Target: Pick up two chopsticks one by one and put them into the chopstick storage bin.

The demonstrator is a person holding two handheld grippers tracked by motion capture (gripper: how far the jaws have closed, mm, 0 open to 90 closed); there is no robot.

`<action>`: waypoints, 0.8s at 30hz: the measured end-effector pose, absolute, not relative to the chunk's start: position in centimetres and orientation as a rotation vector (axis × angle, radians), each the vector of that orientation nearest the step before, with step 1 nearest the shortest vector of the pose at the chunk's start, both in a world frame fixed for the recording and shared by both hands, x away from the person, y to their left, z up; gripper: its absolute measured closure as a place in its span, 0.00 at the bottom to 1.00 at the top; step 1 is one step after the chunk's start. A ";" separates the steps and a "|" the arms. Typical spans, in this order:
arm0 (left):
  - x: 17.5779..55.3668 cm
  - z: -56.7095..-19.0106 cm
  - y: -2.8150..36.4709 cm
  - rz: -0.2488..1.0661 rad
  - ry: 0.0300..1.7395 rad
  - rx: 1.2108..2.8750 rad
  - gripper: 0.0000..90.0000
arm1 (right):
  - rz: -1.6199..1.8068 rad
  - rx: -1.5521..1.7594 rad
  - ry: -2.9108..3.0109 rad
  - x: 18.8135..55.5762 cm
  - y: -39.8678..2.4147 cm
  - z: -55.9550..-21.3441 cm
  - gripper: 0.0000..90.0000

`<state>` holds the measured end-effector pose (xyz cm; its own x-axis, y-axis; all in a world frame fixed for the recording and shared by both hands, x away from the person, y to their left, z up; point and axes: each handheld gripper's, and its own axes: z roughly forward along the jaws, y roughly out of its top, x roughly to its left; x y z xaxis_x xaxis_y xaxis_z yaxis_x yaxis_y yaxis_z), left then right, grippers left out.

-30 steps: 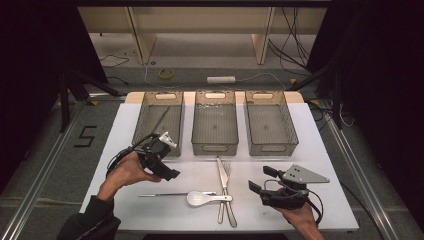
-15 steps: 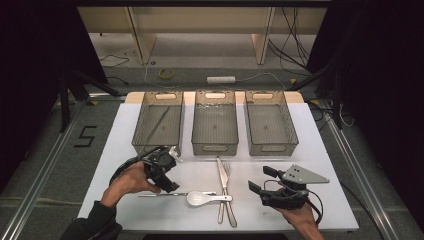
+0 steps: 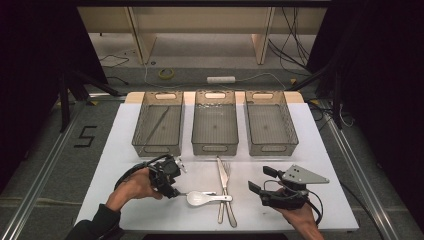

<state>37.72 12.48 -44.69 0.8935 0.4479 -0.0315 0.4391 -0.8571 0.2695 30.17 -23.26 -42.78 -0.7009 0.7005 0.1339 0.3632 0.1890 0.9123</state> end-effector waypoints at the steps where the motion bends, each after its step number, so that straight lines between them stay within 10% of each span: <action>1: 37.7 -44.7 12.5 0.049 0.668 2.789 0.58 | 1.516 1.008 2.157 30.2 -23.3 -42.8 0.29; 24: 37.3 -46.0 12.1 0.029 0.605 2.866 0.79 | 1.513 1.006 2.158 30.2 -23.3 -42.8 0.29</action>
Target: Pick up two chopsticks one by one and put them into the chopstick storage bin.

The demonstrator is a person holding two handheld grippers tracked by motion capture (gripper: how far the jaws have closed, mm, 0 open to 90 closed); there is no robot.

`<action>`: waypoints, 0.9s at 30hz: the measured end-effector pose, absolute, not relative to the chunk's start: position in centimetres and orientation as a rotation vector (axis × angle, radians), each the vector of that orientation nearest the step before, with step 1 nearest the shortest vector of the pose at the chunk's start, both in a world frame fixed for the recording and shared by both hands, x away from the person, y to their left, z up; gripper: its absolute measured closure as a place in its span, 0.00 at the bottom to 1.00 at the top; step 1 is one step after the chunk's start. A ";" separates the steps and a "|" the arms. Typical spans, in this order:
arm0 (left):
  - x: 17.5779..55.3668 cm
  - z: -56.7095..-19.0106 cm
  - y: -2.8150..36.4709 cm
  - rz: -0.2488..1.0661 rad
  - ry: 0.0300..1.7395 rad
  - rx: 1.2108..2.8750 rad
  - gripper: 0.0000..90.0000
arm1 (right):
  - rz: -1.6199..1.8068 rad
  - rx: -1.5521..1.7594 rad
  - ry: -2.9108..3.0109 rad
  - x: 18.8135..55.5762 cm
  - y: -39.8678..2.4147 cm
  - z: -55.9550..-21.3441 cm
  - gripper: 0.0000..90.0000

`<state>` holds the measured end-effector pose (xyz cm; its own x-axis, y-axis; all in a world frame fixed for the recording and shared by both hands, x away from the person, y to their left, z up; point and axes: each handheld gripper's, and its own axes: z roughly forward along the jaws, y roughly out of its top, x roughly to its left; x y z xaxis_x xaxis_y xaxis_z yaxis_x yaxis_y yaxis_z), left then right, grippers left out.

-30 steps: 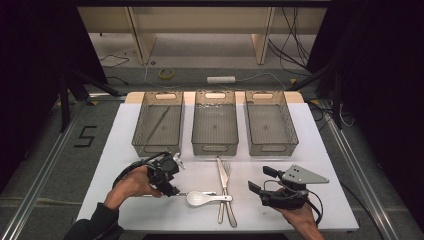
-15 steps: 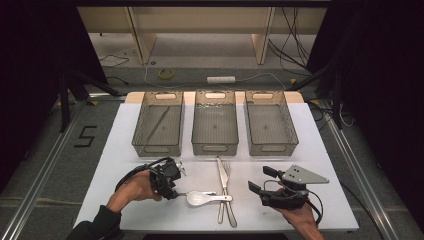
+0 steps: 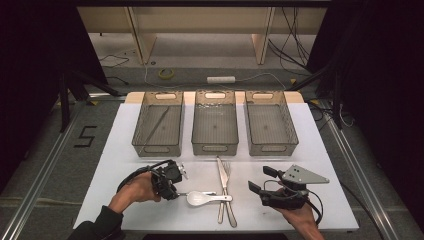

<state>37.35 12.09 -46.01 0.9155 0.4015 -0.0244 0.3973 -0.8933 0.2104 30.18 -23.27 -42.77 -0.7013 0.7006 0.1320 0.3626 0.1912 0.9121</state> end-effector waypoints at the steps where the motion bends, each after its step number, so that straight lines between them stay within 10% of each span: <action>1: 37.3 -46.0 12.1 0.030 0.604 2.868 0.80 | 1.513 1.006 2.158 30.2 -23.3 -42.8 0.29; 27: 36.9 -46.0 11.6 0.044 0.502 2.914 0.92 | 1.505 1.008 2.166 30.2 -23.2 -42.8 0.30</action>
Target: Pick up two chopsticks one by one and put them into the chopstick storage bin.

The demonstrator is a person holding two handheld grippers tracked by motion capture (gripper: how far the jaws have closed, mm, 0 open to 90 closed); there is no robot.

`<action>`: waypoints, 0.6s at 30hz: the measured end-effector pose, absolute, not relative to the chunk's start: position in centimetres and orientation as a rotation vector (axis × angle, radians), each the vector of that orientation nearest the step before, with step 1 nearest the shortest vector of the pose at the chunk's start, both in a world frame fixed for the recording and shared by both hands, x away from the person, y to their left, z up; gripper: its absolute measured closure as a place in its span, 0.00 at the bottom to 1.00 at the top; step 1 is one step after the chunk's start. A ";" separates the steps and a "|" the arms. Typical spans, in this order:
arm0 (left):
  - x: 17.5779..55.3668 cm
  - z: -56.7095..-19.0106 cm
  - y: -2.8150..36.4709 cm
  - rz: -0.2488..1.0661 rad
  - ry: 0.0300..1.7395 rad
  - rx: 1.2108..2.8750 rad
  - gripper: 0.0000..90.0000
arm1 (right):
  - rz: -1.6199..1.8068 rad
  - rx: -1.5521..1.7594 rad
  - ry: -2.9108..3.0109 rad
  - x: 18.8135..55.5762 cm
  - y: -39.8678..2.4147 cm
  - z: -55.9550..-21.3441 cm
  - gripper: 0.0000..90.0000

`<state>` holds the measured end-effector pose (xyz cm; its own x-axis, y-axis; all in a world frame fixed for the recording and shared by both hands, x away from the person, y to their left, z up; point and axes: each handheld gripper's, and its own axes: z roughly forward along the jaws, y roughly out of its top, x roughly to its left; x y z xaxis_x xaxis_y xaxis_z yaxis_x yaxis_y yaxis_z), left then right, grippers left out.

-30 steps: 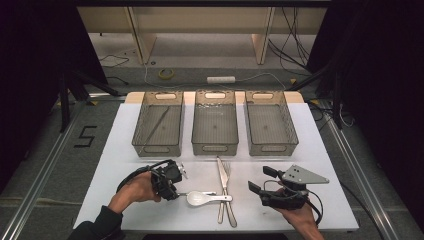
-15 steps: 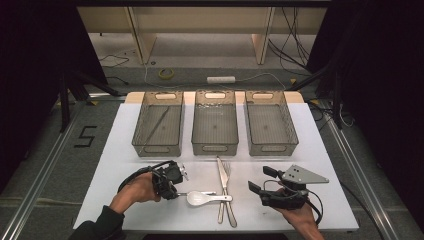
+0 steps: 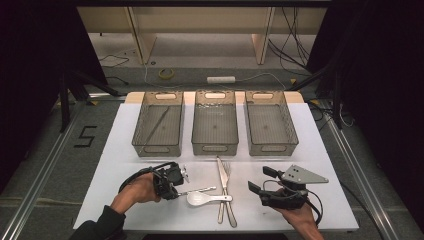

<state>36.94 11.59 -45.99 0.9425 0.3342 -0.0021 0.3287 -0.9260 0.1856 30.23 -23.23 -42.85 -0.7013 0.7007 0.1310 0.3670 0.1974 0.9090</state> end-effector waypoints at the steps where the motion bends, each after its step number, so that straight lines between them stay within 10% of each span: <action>1: 37.0 -46.0 11.6 0.037 0.494 2.913 0.92 | 1.504 1.008 2.165 30.2 -23.2 -42.8 0.30; 18: 37.0 -45.7 12.0 0.032 0.483 2.870 0.95 | 1.507 1.008 2.165 30.2 -23.3 -42.8 0.30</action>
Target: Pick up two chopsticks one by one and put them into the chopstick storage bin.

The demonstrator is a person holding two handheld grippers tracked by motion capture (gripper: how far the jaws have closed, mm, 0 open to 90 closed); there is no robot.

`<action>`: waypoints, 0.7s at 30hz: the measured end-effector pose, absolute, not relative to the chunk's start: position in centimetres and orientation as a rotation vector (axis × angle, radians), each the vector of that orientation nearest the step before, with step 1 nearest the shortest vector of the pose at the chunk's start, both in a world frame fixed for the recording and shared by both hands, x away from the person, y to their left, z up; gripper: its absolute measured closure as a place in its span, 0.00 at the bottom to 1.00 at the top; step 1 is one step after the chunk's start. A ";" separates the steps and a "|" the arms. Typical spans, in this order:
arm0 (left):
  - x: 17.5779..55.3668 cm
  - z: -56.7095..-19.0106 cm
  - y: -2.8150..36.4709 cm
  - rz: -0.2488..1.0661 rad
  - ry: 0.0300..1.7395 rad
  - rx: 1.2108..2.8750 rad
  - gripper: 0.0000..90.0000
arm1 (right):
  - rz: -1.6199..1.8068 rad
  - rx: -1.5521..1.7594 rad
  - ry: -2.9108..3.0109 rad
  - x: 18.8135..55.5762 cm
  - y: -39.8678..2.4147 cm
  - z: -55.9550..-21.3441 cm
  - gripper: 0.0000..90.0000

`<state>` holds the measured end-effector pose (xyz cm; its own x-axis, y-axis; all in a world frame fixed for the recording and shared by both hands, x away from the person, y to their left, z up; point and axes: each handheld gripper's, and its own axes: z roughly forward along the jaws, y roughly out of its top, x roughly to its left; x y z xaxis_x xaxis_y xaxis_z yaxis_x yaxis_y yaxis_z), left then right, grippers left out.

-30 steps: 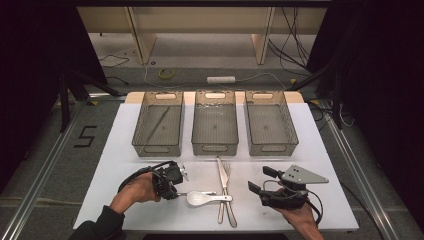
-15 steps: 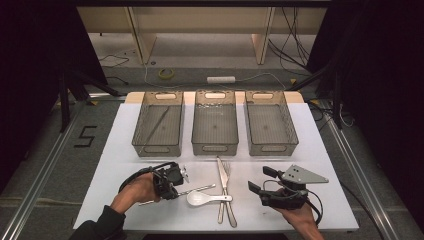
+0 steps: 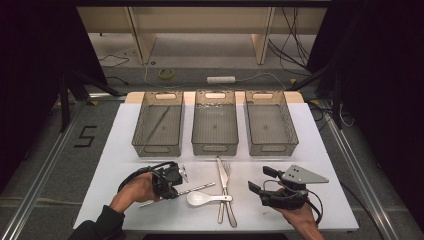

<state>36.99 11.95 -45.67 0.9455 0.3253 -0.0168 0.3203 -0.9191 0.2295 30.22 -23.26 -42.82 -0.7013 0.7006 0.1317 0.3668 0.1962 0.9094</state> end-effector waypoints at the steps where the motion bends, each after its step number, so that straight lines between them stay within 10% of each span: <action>1: 37.0 -45.5 12.0 0.045 0.486 2.864 0.95 | 1.507 1.008 2.163 30.2 -23.3 -42.8 0.30; 21: 37.4 -42.6 13.2 0.170 0.587 2.691 0.95 | 1.507 1.008 2.163 30.2 -23.3 -42.8 0.30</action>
